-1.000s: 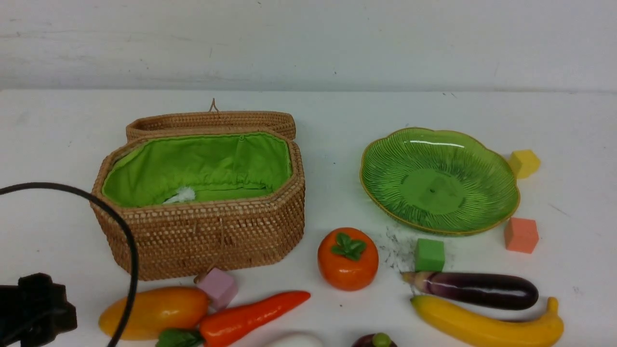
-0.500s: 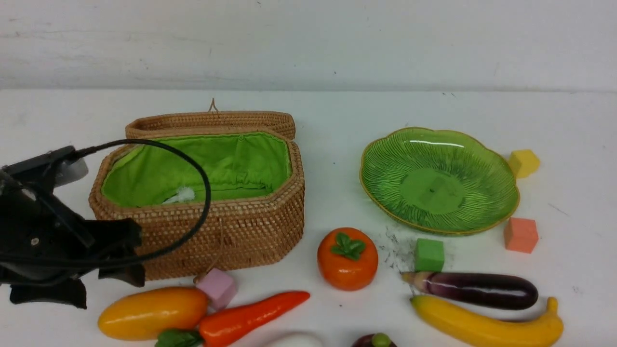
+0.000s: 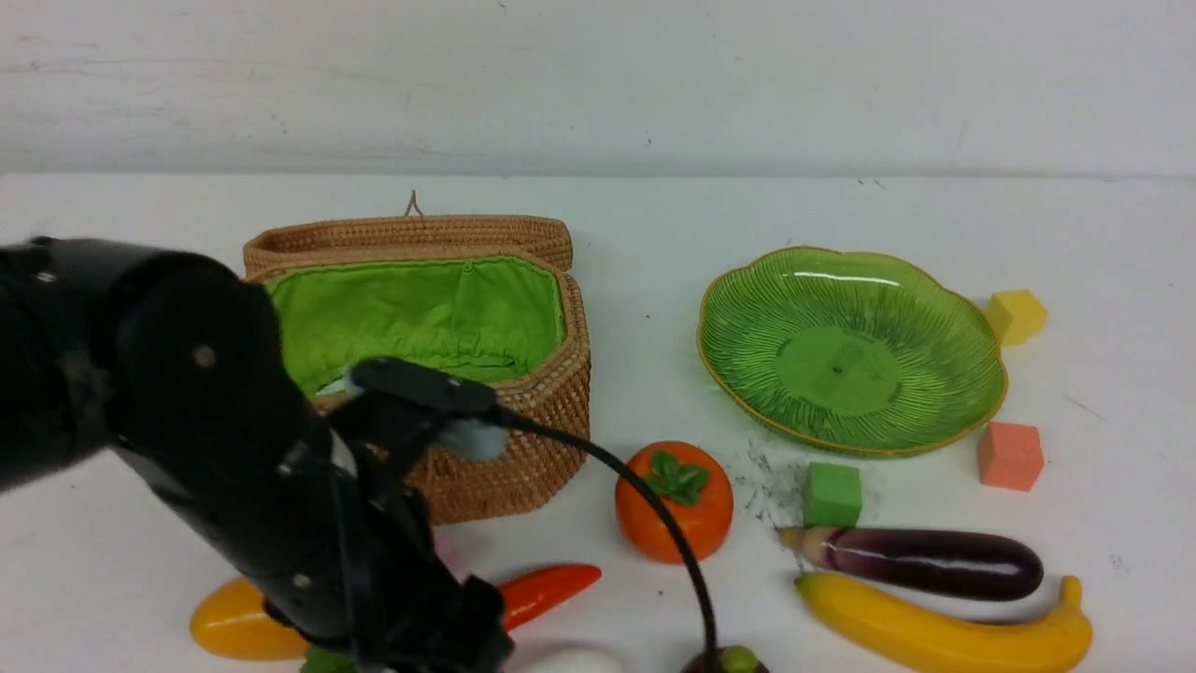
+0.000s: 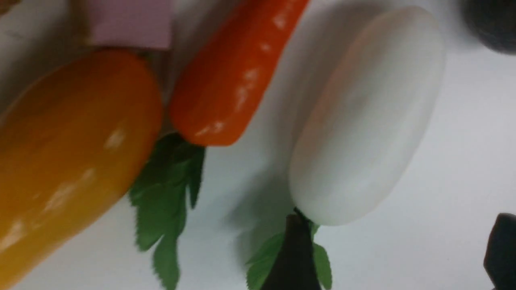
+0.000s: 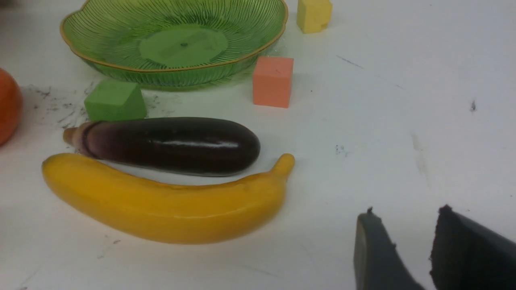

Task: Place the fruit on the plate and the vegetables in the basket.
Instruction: Take a daikon with your left arm and place it on the basket on the left.

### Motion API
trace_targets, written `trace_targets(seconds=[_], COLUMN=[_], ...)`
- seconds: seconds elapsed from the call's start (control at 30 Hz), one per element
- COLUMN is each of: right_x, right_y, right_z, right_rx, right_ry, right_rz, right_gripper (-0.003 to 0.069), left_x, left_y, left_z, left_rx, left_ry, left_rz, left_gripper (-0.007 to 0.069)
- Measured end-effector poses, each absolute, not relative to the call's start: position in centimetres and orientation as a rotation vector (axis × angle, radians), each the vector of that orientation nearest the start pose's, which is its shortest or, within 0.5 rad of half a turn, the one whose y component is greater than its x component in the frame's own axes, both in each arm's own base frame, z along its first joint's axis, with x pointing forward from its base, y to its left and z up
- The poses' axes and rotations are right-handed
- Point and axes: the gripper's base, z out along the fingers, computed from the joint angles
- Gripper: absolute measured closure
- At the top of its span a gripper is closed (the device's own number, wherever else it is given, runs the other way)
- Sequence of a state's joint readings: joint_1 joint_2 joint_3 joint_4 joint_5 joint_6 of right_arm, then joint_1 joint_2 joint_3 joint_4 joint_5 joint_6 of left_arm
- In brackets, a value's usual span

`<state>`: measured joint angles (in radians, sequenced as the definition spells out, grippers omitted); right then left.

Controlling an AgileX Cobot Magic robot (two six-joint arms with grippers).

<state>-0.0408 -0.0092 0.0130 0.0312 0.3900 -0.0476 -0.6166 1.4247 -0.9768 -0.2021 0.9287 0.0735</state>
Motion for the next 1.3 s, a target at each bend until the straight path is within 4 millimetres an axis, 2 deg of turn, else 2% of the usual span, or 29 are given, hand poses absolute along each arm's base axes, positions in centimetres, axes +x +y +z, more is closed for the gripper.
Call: trace_targets(seconds=[0.03, 0.1, 0.2, 0.27, 0.5, 0.63, 1.3], right_x=[5.2, 5.2, 5.2, 5.2, 5.2, 5.2, 5.2], right_y=[-0.1, -0.1, -0.1, -0.1, -0.1, -0.1, -0.1], right_z=[17.4, 17.4, 17.4, 17.4, 17.4, 17.4, 17.4], right_rx=[0.013, 0.013, 0.013, 0.013, 0.013, 0.013, 0.012], right_ry=[1.877, 1.877, 1.877, 1.877, 1.877, 1.877, 1.877], right_rz=[-0.03, -0.03, -0.03, -0.03, -0.03, -0.03, -0.031], right_gripper=[0.0417, 0.0417, 0.0417, 0.0417, 0.0417, 0.0417, 0.0417], left_x=[20.8, 20.6, 20.9, 21.6, 22.6, 22.8, 22.8], left_y=[-16.7, -18.8, -19.8, -20.6, -21.3, -21.4, -21.4], left_z=[25.3, 24.3, 23.4, 22.0, 18.9, 17.9, 17.3], left_rx=[0.855, 0.972, 1.007, 1.011, 0.986, 0.988, 0.996], left_ry=[2.764, 2.685, 2.648, 2.644, 2.712, 2.743, 2.773], left_rz=[-0.354, -0.322, -0.305, -0.292, -0.237, -0.223, -0.208], left_gripper=[0.0054, 0.0054, 0.0054, 0.0054, 0.0054, 0.0054, 0.0093])
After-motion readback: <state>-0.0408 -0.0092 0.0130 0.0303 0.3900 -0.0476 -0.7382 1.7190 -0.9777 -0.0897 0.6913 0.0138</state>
